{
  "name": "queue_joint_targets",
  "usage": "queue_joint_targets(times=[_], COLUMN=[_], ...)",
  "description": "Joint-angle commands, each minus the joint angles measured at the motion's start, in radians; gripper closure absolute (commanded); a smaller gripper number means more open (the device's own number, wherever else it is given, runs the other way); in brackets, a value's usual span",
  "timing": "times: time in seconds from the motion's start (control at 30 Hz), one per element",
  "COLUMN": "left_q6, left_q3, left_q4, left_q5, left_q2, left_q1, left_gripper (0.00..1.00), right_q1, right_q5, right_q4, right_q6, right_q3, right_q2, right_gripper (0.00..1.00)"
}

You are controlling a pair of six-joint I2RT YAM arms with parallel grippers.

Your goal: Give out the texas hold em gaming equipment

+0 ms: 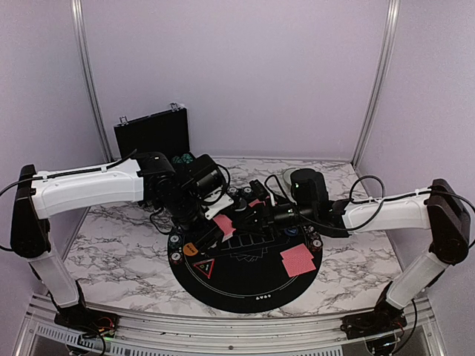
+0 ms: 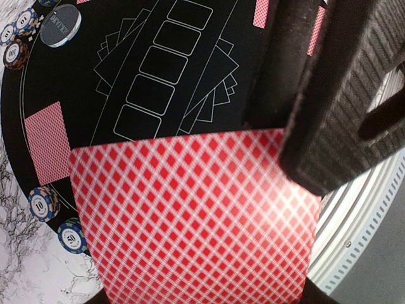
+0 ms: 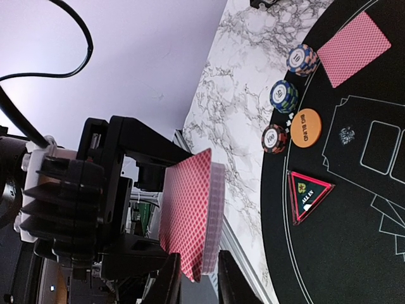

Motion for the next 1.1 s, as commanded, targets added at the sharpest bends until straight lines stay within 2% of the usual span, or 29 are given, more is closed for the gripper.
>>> queue_joint_targets(times=[0.0,1.07], left_q6=[0.005,0.006], left_q3=[-0.008,-0.012], left_q4=[0.022,0.021], left_q5=[-0.001,0.006], left_q2=[-0.027,-0.027], left_q1=[0.004,0.005], left_gripper=[0.51,0.51], right_q1=[0.005,-0.005], right_q5=[0.002,0.031], right_q4=[-0.002,-0.054], right_q6=[-0.008,-0.038], right_q3=[0.025,0.055], right_q2=[-0.013,-0.029], right_gripper=[0.81,0.91])
